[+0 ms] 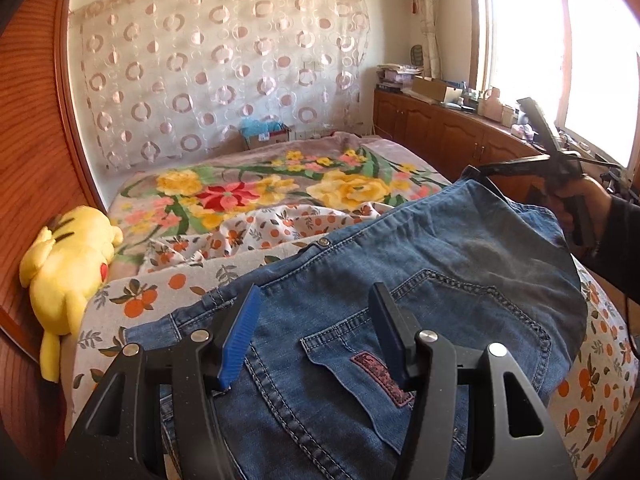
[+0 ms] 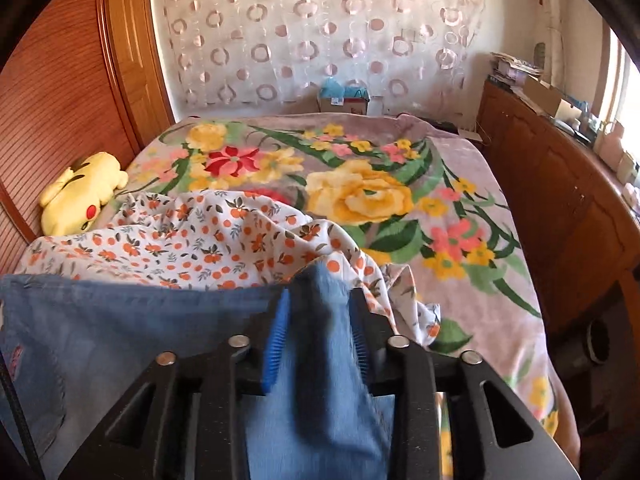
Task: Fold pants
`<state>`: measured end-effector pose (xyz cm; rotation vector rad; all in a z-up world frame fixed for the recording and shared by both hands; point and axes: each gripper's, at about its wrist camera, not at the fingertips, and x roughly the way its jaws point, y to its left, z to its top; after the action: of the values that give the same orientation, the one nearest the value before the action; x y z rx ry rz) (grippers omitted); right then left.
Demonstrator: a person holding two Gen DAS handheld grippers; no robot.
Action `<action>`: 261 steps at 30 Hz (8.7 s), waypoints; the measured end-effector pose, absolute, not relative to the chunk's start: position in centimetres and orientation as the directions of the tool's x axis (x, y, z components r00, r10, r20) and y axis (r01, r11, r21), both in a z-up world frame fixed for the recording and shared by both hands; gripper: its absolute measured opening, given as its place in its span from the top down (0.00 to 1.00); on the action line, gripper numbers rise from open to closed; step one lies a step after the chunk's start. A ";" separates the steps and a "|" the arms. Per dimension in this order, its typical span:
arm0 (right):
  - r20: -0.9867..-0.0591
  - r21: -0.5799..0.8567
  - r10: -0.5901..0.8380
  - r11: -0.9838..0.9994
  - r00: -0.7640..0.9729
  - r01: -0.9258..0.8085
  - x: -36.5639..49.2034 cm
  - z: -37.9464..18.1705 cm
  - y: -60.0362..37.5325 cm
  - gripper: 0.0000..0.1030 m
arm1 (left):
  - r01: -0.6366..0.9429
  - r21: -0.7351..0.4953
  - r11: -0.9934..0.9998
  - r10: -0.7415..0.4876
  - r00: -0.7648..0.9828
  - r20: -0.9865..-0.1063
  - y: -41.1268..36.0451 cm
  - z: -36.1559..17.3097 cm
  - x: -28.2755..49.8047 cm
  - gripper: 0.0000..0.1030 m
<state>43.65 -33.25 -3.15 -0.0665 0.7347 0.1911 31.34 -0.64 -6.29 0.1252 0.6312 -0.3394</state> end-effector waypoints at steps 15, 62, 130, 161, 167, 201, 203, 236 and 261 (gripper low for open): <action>-0.659 0.074 0.199 0.977 0.725 -0.201 27.9 -3.9 -39.5 0.47 | 0.410 -0.039 0.911 -0.344 0.705 -0.620 -5.6 -5.9 28.0 0.22; -0.581 0.211 0.361 0.932 0.730 -0.293 26.2 1.2 -29.5 0.94 | 0.210 -0.026 0.977 -0.182 0.770 -0.612 2.1 -5.2 22.1 0.22; -0.587 0.137 0.297 0.953 0.753 -0.269 11.7 -10.5 -23.4 0.67 | 0.350 0.004 0.937 -0.247 0.669 -0.701 -5.4 -8.4 21.7 0.95; -0.549 0.148 0.318 0.947 0.773 -0.285 11.8 -8.3 -24.5 0.67 | 0.299 -0.087 0.950 -0.290 0.746 -0.599 -0.2 -5.5 16.2 0.60; -0.510 0.154 0.365 0.930 0.779 -0.335 13.0 -5.9 -22.8 0.67 | 0.402 -0.064 0.913 -0.354 0.707 -0.612 -3.8 -5.7 18.3 0.60; -0.592 0.078 0.296 0.947 0.750 -0.311 14.9 -8.7 -20.1 0.67 | 0.161 0.064 0.985 -0.093 0.803 -0.589 5.4 1.1 28.8 0.93; -0.592 0.074 0.294 0.947 0.751 -0.312 14.8 -8.7 -20.0 0.67 | 0.135 0.062 0.989 -0.071 0.795 -0.603 6.5 0.5 29.5 0.93; -0.605 0.060 0.276 0.951 0.747 -0.303 15.5 -8.7 -19.8 0.67 | 0.193 -0.057 0.979 -0.171 0.648 -0.743 4.2 -9.4 22.9 0.69; -0.595 0.059 0.272 0.953 0.756 -0.297 15.3 -8.8 -20.0 0.67 | 0.244 -0.099 0.965 -0.249 0.723 -0.645 4.0 -9.0 18.0 0.94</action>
<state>15.26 -20.01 -8.82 -0.0395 0.6425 0.3103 17.96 4.02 -9.02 -0.0069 0.7128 -0.2725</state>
